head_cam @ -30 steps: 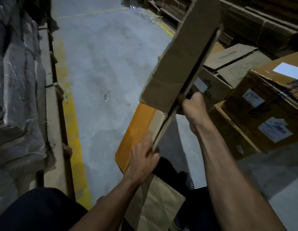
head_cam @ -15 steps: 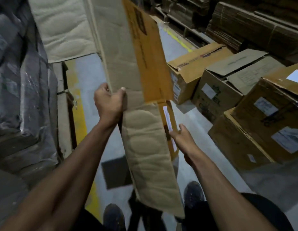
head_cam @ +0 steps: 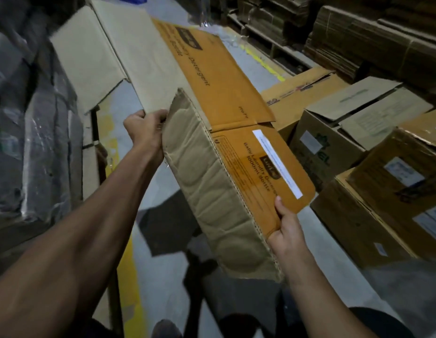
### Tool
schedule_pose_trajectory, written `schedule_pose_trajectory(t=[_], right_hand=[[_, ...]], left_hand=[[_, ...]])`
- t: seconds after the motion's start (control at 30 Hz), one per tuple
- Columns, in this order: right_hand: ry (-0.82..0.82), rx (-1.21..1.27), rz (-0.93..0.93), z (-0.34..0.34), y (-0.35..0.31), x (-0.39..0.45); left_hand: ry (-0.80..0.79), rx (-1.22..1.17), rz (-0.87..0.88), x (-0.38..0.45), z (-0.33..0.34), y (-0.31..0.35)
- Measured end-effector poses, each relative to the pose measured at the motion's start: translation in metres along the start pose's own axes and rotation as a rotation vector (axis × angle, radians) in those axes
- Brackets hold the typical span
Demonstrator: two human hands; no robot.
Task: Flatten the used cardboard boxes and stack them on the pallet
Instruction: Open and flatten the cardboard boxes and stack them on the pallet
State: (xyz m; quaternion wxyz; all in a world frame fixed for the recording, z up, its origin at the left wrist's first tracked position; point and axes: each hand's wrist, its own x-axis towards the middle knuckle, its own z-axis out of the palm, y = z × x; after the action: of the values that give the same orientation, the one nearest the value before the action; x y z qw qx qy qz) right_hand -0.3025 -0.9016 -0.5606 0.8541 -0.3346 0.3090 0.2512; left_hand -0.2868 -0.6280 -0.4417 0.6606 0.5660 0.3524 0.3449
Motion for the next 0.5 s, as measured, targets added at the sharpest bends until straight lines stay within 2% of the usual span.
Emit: schedule_pose_trajectory(t=[0.23,0.37,0.5], right_hand=[[0.031,0.068,-0.017,-0.001,-0.001,0.001],[0.104,0.049,0.018,0.003,0.008,0.008],[0.104,-0.106,0.084,0.005,0.02,0.014]], left_hand=[[0.096,-0.164,-0.3,0.003,0.004,-0.03],[-0.062,-0.04,-0.485,-0.005,-0.02,-0.09],[-0.134,0.002,-0.655,-0.072,-0.059,-0.104]])
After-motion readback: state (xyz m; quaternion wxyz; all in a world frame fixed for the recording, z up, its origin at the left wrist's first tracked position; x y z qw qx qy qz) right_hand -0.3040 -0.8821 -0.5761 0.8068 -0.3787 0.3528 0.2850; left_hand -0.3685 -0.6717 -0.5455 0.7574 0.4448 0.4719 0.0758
